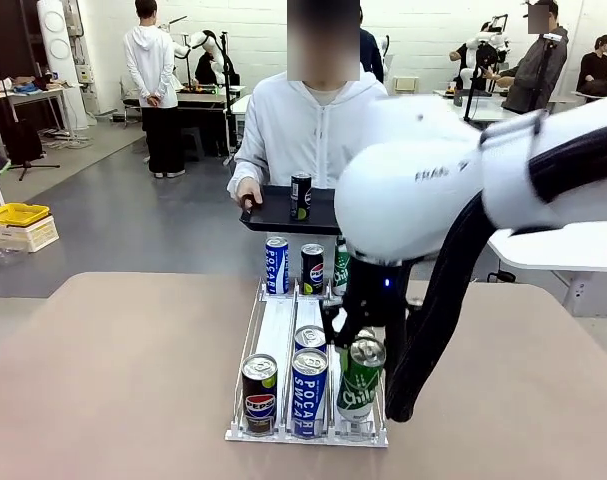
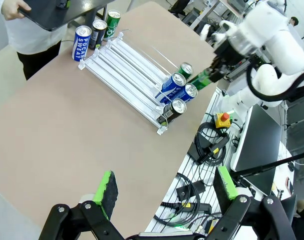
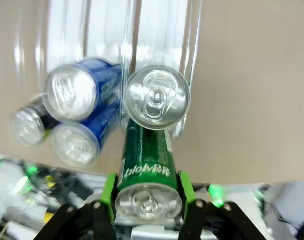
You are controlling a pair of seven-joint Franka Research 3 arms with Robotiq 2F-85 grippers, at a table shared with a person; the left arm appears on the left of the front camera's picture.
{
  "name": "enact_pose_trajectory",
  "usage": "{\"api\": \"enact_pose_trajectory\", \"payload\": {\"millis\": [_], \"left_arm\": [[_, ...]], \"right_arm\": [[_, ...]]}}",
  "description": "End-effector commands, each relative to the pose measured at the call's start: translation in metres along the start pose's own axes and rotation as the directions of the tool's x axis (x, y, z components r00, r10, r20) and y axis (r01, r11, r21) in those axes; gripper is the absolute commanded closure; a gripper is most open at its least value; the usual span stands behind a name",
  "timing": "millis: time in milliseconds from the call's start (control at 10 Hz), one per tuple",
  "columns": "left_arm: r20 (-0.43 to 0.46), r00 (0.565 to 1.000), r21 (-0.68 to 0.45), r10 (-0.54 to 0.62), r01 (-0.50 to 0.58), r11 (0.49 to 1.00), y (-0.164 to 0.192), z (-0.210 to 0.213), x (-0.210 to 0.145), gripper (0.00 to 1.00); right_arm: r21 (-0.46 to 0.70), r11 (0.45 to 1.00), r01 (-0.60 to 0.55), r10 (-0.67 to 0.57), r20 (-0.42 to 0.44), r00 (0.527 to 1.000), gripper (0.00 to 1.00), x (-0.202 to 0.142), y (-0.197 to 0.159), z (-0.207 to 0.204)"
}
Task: Retrieve and hand over the desired beverage to the person.
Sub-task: Pick up another can of the same type that the person held from the Automatic Can Dispenser.
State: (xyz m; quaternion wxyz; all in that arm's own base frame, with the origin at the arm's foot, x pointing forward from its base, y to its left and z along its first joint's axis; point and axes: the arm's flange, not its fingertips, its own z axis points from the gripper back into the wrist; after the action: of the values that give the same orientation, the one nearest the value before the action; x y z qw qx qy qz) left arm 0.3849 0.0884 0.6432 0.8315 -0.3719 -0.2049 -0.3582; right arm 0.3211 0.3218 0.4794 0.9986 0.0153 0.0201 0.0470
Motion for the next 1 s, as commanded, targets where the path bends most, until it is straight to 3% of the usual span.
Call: {"api": "enact_pose_trajectory", "payload": {"millis": [0, 300, 500, 900], "left_arm": [[0.011, 1.0, -0.014, -0.019, 0.019, 1.0, 0.0, 0.002, 0.0, 0.0], [0.011, 1.0, -0.014, -0.019, 0.019, 1.0, 0.0, 0.002, 0.0, 0.0], [0.011, 1.0, -0.014, -0.019, 0.019, 1.0, 0.0, 0.002, 0.0, 0.0], [0.011, 1.0, -0.014, -0.019, 0.019, 1.0, 0.0, 0.002, 0.0, 0.0]], "right_arm": [[0.019, 0.999, 0.044, -0.045, 0.05, 0.998, 1.0, -0.029, 0.019, 0.085], [-0.016, 0.992, 0.122, -0.118, 0.164, 0.979, 1.0, -0.041, 0.048, 0.165], [0.016, 0.986, 0.168, -0.166, 0.254, 0.953, 1.0, -0.013, 0.052, 0.206], [0.005, 0.967, 0.255, -0.251, 0.197, 0.948, 1.0, 0.06, 0.052, 0.215]]}}
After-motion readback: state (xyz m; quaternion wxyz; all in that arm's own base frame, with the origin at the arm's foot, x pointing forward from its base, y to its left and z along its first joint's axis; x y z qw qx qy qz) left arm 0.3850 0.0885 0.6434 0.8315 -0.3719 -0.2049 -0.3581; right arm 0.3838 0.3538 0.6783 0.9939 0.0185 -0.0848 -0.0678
